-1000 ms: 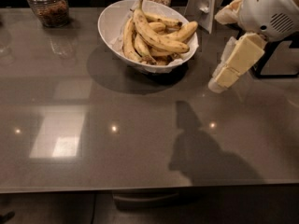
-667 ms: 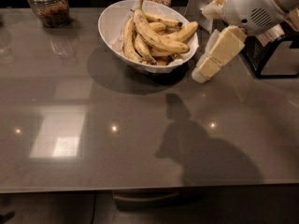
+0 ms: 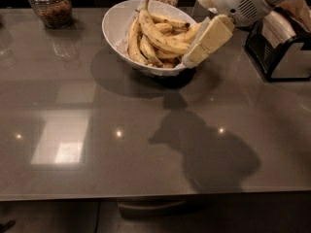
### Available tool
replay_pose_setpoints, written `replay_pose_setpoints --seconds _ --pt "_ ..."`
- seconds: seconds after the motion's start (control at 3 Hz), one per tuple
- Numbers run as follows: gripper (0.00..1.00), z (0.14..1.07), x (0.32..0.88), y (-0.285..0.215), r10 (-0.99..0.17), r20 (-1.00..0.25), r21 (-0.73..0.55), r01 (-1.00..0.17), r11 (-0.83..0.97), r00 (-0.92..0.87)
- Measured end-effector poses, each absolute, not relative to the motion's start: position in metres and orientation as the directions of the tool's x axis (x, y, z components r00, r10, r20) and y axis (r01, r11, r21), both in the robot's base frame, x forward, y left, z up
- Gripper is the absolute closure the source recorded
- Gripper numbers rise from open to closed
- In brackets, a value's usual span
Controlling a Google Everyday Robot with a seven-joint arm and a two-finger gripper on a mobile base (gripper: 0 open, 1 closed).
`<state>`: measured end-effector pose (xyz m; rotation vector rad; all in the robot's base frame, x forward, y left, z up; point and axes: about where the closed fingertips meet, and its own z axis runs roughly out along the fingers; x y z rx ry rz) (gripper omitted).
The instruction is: Pick banana from white bowl
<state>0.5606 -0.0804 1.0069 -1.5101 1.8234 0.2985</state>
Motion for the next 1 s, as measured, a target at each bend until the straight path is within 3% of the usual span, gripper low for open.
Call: replay_pose_setpoints --seconds 0.33,1.0 --pt "0.0 0.9909 0.5973 -0.0441 -0.705 -0.708 -0.23 -0.93 0.288 -0.043" --pt "0.0 0.9912 0.5987 -0.0435 -0.7 -0.713 -0.245 -0.922 0.3 -0.038"
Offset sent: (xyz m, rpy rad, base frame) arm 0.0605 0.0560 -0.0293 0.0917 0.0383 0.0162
